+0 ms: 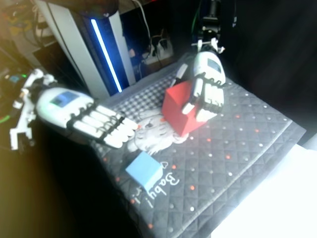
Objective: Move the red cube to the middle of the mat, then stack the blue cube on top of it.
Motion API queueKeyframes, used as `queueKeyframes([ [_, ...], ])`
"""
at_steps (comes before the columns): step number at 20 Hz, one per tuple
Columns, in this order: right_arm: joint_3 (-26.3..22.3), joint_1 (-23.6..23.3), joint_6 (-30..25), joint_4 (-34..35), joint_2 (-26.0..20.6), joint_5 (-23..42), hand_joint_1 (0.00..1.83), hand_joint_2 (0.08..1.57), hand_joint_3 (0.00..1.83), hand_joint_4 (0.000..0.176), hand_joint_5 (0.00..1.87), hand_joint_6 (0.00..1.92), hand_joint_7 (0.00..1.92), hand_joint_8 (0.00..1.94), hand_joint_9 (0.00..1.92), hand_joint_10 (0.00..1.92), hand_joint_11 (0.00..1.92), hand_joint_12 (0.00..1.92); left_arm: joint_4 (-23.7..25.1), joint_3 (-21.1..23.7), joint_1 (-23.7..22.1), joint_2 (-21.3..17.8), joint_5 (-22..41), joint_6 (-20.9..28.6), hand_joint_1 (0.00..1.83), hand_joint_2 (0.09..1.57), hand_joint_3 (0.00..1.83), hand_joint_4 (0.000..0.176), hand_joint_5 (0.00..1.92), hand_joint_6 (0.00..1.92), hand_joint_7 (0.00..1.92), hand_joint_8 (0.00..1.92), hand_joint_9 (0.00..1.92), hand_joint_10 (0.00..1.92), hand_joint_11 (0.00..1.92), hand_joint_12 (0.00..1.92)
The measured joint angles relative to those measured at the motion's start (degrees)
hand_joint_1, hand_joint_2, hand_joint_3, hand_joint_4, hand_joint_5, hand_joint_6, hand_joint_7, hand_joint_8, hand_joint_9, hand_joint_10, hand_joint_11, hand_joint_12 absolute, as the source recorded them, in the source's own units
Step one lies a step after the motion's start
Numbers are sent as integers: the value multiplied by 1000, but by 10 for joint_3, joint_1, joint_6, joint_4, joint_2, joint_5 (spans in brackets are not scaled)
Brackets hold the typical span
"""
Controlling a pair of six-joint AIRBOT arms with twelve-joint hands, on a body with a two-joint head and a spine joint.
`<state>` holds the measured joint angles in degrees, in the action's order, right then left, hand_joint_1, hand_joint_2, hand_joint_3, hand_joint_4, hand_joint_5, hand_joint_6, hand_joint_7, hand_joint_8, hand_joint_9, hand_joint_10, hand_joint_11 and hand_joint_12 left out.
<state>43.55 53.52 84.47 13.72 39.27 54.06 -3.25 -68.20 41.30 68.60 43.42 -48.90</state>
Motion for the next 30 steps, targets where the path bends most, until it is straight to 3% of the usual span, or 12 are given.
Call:
queueKeyframes([
  [2,0,0,-2,0,0,0,438,1401,18,0,0,0,0,0,0,0,0,0,-2,0,0,0,-1,-1,724,927,0,169,0,0,0,0,0,0,0,3],
  [3,0,0,-2,1,0,0,456,1407,16,0,0,0,0,0,0,0,0,0,0,0,0,0,0,-1,695,903,0,175,0,0,0,0,0,0,0,0],
  [11,19,0,-89,-19,-4,0,539,1265,0,35,0,0,0,0,0,0,0,0,-3,54,54,-68,120,14,544,869,0,176,0,0,0,0,0,0,0,0],
  [14,35,-18,-111,-18,-3,-3,739,1208,0,3,0,0,0,0,63,28,33,17,-19,75,80,-96,178,10,557,858,0,176,0,0,0,0,0,0,0,0],
  [15,48,-43,-114,-24,5,-4,774,1198,0,0,0,0,4,3,86,69,6,267,-38,94,98,-112,198,-15,553,857,0,170,0,0,0,0,0,0,0,0],
  [17,73,-72,-144,-33,24,-20,839,1167,0,0,0,0,50,10,4,625,0,1368,-59,109,116,-129,217,-41,581,876,0,176,0,0,0,0,0,0,0,0],
  [18,103,-94,-185,-41,45,-40,874,1154,0,0,0,0,72,15,0,707,0,1458,-82,114,128,-136,231,-59,624,883,0,163,0,0,0,0,0,0,0,0],
  [21,180,-114,-295,-48,100,-94,981,1186,1,0,0,0,94,11,0,775,0,1335,-136,118,159,-142,256,-66,574,913,6,144,0,0,0,0,0,0,0,0],
  [27,239,-164,-305,-40,155,-169,1025,1193,5,0,125,55,223,47,0,699,0,1222,-148,134,200,-150,303,-64,666,939,10,153,0,0,0,0,0,0,0,0],
  [28,250,-171,-305,-36,167,-192,1089,1201,2,0,57,1252,342,943,212,1364,122,1749,-160,134,206,-150,309,-63,672,949,13,166,0,0,0,0,0,0,0,0],
  [29,255,-176,-305,-36,173,-207,1237,1252,72,0,239,1787,565,1488,457,1810,452,1887,-172,135,209,-150,316,-60,672,957,16,164,0,0,0,0,0,0,0,0],
  [30,257,-180,-302,-39,177,-219,1365,1219,49,0,727,1894,849,1850,880,1899,895,1914,-179,135,214,-150,323,-57,668,955,14,152,0,0,0,0,0,0,0,0],
])
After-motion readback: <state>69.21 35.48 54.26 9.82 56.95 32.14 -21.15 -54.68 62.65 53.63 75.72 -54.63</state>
